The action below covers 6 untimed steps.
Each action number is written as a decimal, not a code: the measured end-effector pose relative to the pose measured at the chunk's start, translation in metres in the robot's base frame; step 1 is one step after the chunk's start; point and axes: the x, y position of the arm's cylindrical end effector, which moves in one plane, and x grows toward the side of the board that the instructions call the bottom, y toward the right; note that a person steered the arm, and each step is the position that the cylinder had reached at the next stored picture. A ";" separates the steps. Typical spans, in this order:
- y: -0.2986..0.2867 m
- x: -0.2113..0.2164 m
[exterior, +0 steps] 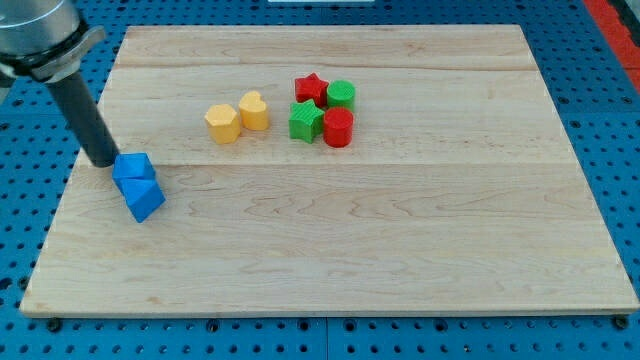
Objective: Push the blue triangle slightly right
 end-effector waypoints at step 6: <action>0.174 0.107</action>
